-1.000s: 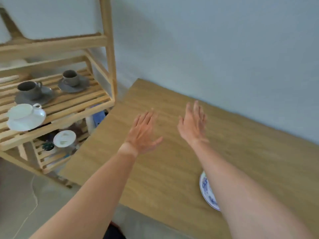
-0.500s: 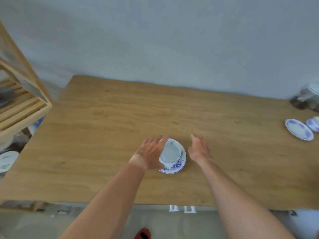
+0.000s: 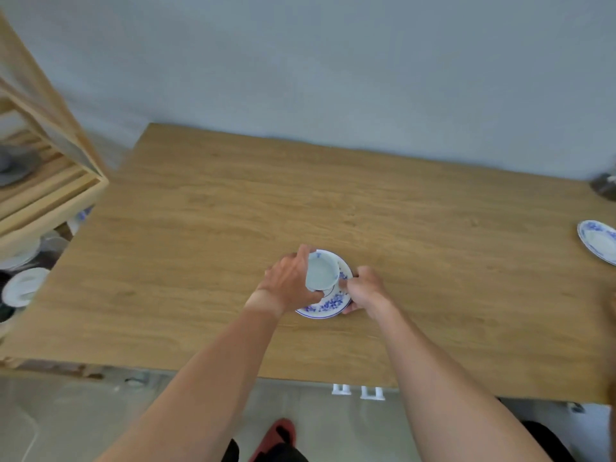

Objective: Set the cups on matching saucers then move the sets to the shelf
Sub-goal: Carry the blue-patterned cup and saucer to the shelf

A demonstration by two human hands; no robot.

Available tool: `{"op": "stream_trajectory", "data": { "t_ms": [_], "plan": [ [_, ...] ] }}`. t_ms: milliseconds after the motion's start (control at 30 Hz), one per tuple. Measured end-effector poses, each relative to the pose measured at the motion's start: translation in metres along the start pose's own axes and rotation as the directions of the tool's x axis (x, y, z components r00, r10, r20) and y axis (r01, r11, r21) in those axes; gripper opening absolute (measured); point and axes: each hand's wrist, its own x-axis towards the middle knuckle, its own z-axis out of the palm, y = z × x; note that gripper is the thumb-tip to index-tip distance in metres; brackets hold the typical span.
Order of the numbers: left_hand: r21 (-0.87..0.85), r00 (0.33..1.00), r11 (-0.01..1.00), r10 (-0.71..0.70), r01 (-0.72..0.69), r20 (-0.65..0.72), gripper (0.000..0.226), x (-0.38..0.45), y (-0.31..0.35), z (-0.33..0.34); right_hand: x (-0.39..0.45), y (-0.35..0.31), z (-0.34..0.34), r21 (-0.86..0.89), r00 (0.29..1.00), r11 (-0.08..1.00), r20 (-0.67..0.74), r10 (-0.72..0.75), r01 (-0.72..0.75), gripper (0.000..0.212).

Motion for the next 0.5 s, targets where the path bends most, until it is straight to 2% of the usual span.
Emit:
{"op": "stream_trajectory", "data": {
  "t_ms": [133, 300, 367, 500],
  "plan": [
    [-0.050, 0.998, 0.998, -0.037, 0.034, -0.047, 0.084, -0.006, -0.029, -0.016, -0.001, -0.023, 0.033, -0.003, 0.997, 0.997, 0.006, -0.076, 0.076, 0.006],
    [-0.079, 0.979, 0.989, -0.134, 0.123, -0.151, 0.085, -0.018, -0.086, -0.055, -0.001, -0.079, 0.095, -0.039, 0.983, 0.986, 0.096, -0.159, 0.164, 0.013],
    [-0.097, 0.963, 0.981, -0.182, 0.165, -0.198, 0.086, -0.024, -0.114, -0.076, 0.000, -0.105, 0.126, -0.054, 0.970, 0.978, 0.147, -0.192, 0.201, 0.008],
    [-0.111, 0.903, 0.957, -0.290, 0.268, -0.317, 0.086, -0.041, -0.179, -0.113, -0.002, -0.154, 0.202, -0.047, 0.931, 0.963, 0.272, -0.244, 0.266, 0.022]
  ]
}}
